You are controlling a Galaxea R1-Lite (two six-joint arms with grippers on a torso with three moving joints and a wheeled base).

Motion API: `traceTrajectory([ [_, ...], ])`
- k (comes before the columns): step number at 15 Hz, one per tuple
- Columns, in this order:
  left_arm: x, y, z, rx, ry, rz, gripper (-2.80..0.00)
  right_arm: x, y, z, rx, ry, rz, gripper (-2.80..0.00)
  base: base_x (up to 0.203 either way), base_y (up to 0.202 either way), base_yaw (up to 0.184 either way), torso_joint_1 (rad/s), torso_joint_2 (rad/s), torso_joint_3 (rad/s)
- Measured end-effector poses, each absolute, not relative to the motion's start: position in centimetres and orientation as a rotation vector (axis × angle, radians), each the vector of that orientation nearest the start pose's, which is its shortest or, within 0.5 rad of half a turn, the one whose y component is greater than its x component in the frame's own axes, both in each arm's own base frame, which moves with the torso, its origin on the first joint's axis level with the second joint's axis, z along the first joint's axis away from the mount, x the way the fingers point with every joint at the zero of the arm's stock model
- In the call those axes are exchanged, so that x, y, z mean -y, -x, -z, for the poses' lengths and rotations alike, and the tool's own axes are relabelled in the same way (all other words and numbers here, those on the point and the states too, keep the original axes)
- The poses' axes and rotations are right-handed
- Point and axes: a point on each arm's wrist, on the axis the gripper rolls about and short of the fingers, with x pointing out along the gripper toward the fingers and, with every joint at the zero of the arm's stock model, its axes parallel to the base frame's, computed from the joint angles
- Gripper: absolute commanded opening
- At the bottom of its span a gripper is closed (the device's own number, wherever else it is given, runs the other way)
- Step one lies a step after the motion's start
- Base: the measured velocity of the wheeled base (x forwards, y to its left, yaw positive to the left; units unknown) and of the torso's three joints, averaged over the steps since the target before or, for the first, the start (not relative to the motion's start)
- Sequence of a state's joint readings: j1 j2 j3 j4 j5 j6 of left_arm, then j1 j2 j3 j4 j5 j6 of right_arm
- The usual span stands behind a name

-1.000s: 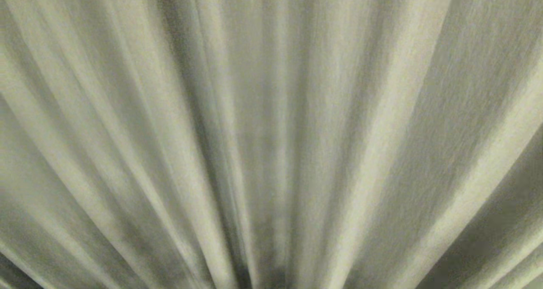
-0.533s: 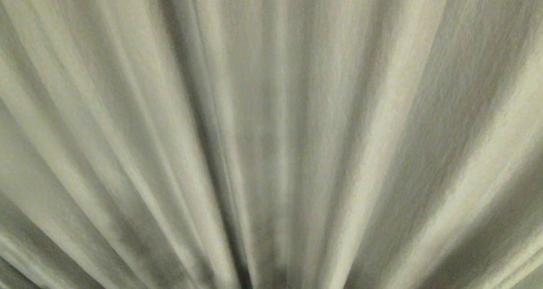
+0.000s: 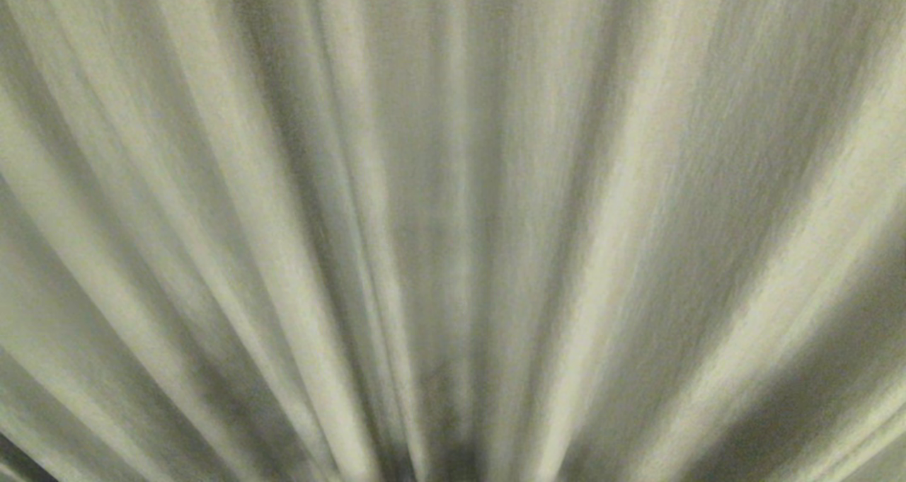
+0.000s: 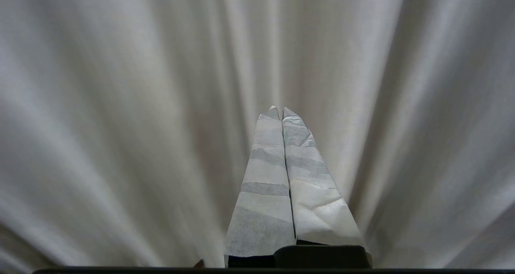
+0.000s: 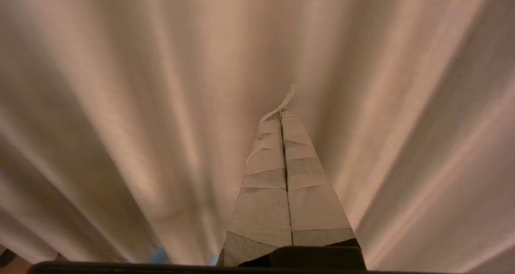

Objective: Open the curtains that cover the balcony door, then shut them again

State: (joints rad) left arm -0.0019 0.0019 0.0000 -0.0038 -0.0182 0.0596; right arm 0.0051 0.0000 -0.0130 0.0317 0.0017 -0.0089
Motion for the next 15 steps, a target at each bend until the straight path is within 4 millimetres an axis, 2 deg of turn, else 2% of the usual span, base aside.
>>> traceTrajectory([
  [15,0.04,2.27,-7.59,0.003,-0.061,0.021,-2.80,0.01,2.38,-7.58,-0.019,0.009,-0.007,-2.80,0.000,-0.191,0.001,0.001,0.00,0.002],
])
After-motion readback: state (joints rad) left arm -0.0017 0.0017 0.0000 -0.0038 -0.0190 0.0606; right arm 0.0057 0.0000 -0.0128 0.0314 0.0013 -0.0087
